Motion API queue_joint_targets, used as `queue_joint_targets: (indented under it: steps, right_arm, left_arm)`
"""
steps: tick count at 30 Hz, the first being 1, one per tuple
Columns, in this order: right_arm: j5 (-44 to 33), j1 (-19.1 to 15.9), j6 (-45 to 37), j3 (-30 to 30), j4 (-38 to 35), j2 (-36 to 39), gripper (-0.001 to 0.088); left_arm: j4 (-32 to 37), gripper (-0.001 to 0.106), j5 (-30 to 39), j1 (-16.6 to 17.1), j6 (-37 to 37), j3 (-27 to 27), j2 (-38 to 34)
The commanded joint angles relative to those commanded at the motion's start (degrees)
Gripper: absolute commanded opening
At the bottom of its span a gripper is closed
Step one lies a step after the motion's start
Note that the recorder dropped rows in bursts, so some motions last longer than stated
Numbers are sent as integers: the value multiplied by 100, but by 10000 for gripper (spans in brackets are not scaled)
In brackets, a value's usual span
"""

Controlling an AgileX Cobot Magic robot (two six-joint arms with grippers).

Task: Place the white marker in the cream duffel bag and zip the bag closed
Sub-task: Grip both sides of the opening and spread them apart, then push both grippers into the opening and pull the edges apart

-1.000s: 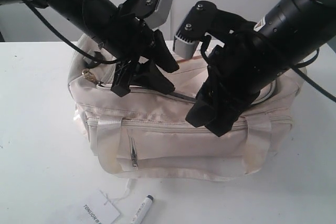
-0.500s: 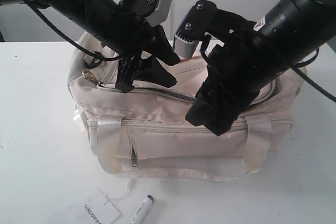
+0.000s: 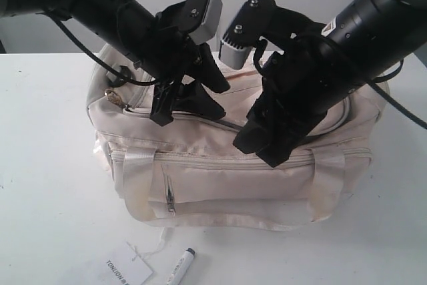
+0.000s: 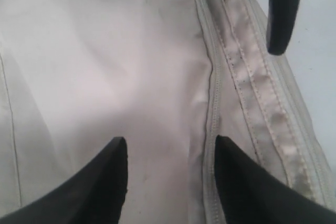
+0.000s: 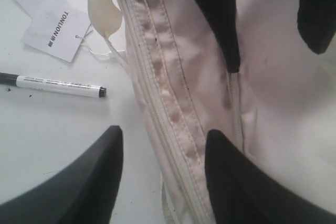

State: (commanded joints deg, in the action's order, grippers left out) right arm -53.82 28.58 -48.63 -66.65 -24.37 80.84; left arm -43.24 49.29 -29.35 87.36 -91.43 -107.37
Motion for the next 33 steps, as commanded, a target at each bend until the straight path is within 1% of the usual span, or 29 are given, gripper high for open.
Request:
queue_joint_targets:
  steps: [6,9,10,13,15,16,17,19,20,24,26,30,33]
  right_arm:
    - [9,0,0,0,0,0,464]
    - [13,0,0,0,0,0,464]
    - [13,0,0,0,0,0,464]
    - [13,0,0,0,0,0,464]
    - [13,0,0,0,0,0,464]
    - [13,0,0,0,0,0,464]
    - [13,0,0,0,0,0,464]
    - [13,0,0,0,0,0,464]
    - [13,0,0,0,0,0,464]
    - [35,0,0,0,0,0,464]
    - [172,0,0,0,-46,0,464]
    - [450,0,0,0,-375,0,464]
    - [619,0,-64,0,-757,0,464]
  left_arm:
    - [36,552,-214,0,0,0,-30]
    - [275,552,-240,0,0,0,-30]
    - [492,552,-306,0,-23,0,-30]
    - [610,543,-385,0,-45,0,-30]
    - [610,471,-385,0,-45,0,-30]
    - [610,374,-373,0,-45,0,-30]
    - [610,309,-363,0,-45,0,-30]
    - [610,91,-310,0,-45,0,-30]
    - [610,10,-310,0,-45,0,-30]
    - [610,0,-324,0,-93,0,6]
    - [610,0,-536,0,-487,-48,139]
    - [599,0,-778,0,-955,-178,291]
    - [550,0,-874,0,-957,-226,414]
